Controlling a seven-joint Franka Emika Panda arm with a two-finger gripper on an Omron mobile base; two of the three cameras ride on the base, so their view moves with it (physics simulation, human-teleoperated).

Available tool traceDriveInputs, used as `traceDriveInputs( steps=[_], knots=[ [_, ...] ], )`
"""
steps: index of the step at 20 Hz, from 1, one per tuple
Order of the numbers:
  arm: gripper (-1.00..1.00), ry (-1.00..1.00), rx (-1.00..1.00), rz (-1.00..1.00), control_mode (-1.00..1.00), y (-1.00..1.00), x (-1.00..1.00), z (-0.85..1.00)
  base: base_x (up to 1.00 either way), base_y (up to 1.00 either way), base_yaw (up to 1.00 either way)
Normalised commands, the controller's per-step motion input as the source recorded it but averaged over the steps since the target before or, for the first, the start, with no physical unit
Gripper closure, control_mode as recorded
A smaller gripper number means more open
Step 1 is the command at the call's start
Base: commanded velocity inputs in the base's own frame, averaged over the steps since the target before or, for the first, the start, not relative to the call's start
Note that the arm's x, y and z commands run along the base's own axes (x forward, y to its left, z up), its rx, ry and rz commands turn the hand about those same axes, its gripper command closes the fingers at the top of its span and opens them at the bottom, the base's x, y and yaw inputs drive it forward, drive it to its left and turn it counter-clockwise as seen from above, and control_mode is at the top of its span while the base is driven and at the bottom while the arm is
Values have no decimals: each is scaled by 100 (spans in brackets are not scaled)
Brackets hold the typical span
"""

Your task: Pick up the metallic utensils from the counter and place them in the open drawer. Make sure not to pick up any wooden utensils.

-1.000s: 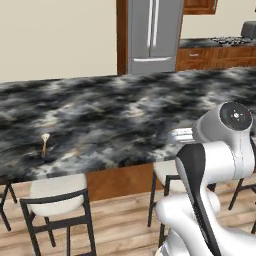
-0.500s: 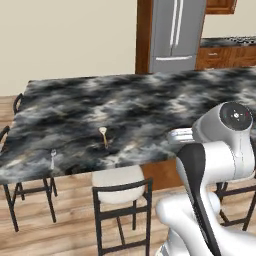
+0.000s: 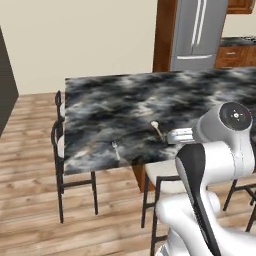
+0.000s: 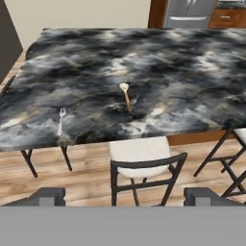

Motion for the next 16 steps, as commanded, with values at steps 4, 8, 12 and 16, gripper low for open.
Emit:
traceDriveInputs(
  steps=[4,8,12,16],
  knots=[
    [-100,0,0,0,100,0,0,0,3,27,0],
    [-100,0,0,0,100,0,0,0,30,34,0],
    [-100,0,0,0,100,0,0,0,53,57,0],
    [-100,0,0,0,100,0,0,0,58,64,0]
  ],
)
